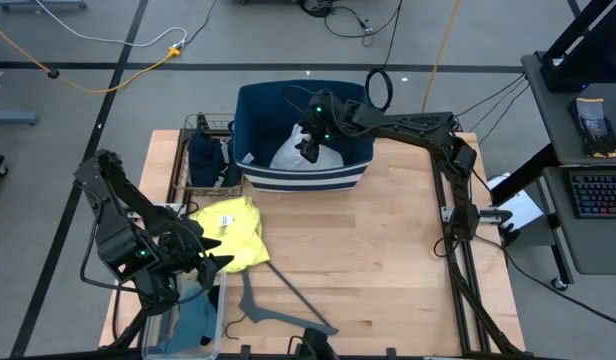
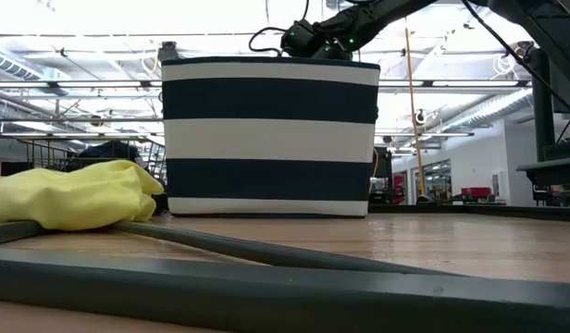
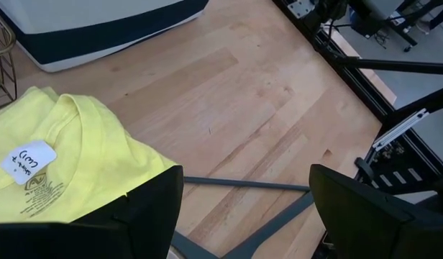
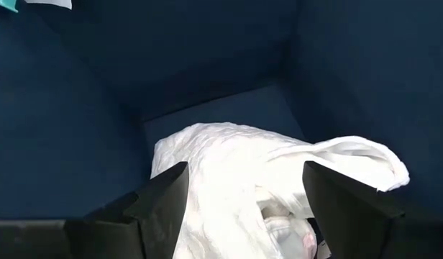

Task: Pick & Place Cloths
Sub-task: Put the yellow shirt into the blue laundry bin

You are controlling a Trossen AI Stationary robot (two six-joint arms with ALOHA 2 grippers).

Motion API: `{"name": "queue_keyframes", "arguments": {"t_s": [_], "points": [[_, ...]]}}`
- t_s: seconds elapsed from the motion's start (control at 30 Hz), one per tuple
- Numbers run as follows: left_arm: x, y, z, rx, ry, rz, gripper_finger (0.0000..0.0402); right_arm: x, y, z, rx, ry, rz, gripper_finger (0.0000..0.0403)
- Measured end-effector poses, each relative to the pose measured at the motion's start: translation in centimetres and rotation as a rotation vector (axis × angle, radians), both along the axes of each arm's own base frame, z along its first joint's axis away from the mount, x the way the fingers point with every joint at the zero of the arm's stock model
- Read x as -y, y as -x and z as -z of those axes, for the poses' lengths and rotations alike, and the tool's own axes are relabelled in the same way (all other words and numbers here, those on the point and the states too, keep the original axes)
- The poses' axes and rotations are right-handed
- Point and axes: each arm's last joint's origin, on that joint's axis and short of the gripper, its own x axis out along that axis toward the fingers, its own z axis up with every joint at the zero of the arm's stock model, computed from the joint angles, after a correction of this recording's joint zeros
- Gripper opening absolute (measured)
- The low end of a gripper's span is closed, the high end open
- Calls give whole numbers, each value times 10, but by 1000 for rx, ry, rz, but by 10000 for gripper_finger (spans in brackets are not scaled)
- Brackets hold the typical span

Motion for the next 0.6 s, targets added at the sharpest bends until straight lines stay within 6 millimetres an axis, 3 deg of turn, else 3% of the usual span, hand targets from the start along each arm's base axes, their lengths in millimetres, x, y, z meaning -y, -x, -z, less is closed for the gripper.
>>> {"name": "queue_keyframes", "arguments": {"t_s": [0.33, 0.6], "points": [[0, 0, 0, 1, -15, 7, 306, 0, 0, -7, 40, 21, -1, 267], [-2, -2, 0, -4, -17, -2, 306, -11, 8, -41, 139, 74, -15, 267]]}}
